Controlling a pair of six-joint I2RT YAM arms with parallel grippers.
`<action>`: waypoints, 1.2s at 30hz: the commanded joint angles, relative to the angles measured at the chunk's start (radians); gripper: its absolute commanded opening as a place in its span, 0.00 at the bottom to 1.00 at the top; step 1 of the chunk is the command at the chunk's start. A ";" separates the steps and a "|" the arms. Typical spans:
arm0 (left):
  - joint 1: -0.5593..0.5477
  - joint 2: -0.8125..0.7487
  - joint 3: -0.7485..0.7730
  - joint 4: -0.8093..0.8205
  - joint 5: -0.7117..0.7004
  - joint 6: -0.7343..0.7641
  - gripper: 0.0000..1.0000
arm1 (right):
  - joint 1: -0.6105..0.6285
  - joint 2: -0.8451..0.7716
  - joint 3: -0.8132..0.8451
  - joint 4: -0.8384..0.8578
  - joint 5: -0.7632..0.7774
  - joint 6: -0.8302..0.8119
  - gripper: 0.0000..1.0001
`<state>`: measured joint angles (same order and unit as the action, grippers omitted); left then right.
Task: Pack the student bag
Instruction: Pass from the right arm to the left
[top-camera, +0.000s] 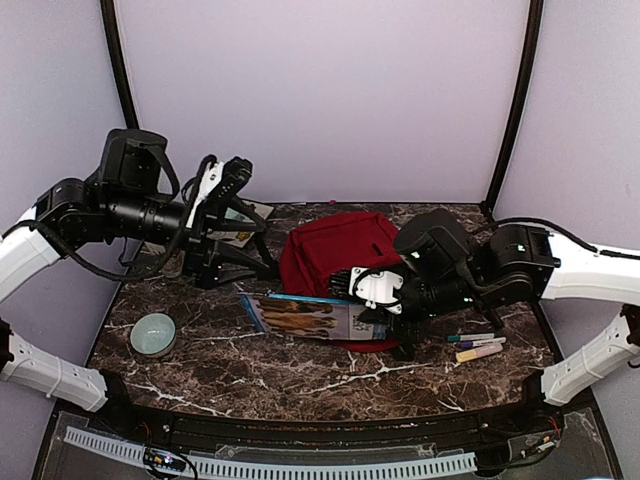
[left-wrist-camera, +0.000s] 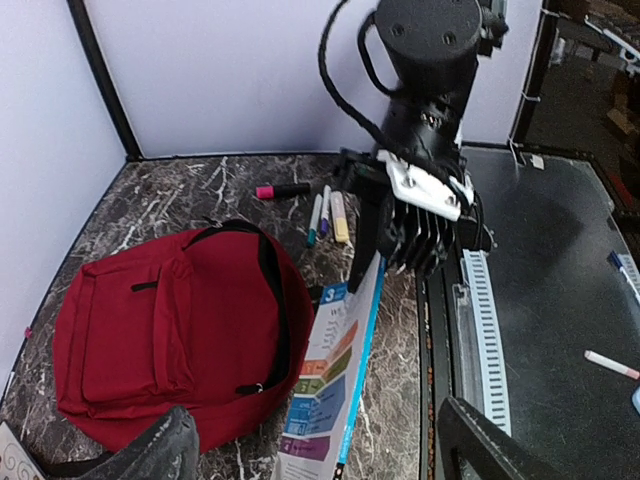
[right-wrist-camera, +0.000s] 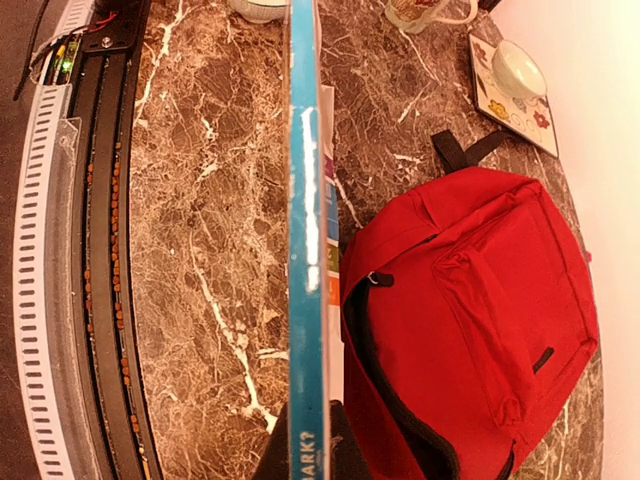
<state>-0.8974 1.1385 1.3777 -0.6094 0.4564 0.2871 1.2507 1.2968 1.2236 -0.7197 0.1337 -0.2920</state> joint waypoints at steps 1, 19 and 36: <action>-0.047 0.096 0.064 -0.064 0.033 0.100 0.84 | -0.012 -0.063 -0.015 0.094 -0.020 -0.060 0.00; -0.103 0.194 0.069 -0.134 -0.122 0.331 0.28 | -0.022 -0.060 -0.015 0.159 -0.081 0.040 0.00; -0.103 0.115 0.082 -0.088 -0.222 0.323 0.00 | -0.038 -0.041 -0.006 0.240 0.004 0.124 0.56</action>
<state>-1.0035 1.2991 1.4422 -0.7258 0.2863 0.6205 1.2228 1.2549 1.1984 -0.5541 0.1204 -0.2089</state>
